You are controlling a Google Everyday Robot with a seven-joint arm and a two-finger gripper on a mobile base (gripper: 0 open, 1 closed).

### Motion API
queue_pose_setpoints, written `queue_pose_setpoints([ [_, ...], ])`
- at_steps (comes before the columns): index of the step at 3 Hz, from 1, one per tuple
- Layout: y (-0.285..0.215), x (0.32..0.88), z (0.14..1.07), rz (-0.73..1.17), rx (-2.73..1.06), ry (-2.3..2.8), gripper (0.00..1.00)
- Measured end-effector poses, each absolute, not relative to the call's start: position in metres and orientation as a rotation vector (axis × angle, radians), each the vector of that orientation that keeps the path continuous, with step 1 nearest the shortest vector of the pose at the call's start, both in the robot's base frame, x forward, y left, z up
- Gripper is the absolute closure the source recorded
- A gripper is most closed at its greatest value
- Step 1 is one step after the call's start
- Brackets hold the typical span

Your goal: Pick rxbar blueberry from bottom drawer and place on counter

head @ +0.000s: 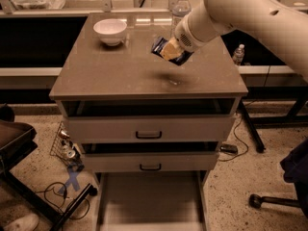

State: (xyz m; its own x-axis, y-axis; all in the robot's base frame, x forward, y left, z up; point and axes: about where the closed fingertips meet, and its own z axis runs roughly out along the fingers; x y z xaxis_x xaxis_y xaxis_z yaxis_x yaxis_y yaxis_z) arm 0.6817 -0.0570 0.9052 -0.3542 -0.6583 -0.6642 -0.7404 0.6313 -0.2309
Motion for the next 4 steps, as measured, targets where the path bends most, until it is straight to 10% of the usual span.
queue_pose_setpoints([
  [4, -0.0535, 0.6865, 0.9013, 0.149, -1.091, 2.101, 0.13],
])
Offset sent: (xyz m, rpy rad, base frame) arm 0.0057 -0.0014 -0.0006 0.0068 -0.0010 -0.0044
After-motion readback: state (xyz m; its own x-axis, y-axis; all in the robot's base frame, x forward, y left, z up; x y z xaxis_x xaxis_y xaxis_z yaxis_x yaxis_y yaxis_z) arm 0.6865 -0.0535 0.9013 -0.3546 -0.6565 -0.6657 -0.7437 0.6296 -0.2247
